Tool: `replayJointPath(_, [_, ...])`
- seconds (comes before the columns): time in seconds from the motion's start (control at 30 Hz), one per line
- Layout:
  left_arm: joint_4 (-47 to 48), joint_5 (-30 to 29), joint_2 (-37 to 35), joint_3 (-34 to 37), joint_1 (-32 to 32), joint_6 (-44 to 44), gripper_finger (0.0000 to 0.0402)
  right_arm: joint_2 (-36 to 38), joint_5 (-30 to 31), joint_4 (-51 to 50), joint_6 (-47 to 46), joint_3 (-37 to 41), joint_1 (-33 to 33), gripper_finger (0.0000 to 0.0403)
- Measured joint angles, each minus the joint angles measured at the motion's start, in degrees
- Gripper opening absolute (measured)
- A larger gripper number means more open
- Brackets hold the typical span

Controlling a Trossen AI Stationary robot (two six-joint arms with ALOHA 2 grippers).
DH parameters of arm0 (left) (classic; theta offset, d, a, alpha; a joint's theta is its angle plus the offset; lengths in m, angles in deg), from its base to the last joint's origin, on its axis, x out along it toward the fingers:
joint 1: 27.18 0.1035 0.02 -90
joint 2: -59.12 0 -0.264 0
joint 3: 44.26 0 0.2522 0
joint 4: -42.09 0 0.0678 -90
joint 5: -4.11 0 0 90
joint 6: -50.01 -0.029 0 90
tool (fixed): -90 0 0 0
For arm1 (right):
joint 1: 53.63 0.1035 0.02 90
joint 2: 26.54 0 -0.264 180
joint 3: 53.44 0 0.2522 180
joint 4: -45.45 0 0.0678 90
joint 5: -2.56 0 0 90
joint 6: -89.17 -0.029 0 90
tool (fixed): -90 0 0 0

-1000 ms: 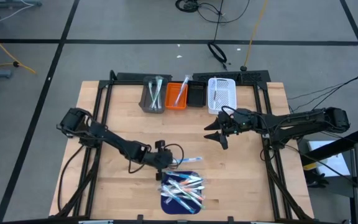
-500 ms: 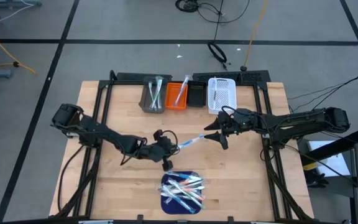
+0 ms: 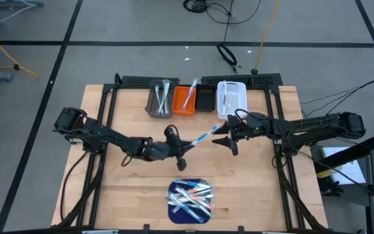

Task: Pick & Place Toothbrushes
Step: Put the blue toothbrush into the orange bin

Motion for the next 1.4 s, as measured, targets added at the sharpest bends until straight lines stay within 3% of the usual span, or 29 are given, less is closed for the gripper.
replayJointPath(0.23, [-9.1,0.6,0.2,0.0,1.6,-2.2,0.0022,0.0,0.1,5.7,1.7,0.0,0.0,0.0203])
replayJointPath(0.47, [-11.9,2.1,0.3,0.0,3.0,-2.9,0.0026,-0.3,0.5,16.6,3.7,0.0,0.0,0.0203])
replayJointPath(0.7, [-16.1,3.3,0.3,0.0,3.2,-5.3,0.0022,-0.5,6.5,19.7,5.4,0.0,0.0,0.0203])
replayJointPath(1.07, [-17.4,3.5,0.3,0.0,3.2,-5.4,0.0022,-0.5,6.4,29.0,6.7,0.0,0.0,0.0196])
replayJointPath(1.23, [-17.4,3.5,0.3,0.0,3.2,-5.4,0.0031,-0.5,6.4,29.0,6.7,0.0,0.0,0.0143])
replayJointPath(1.4, [-17.5,3.6,0.3,0.0,3.2,-5.5,0.0029,-0.5,6.5,28.7,7.8,0.0,0.0,0.0032])
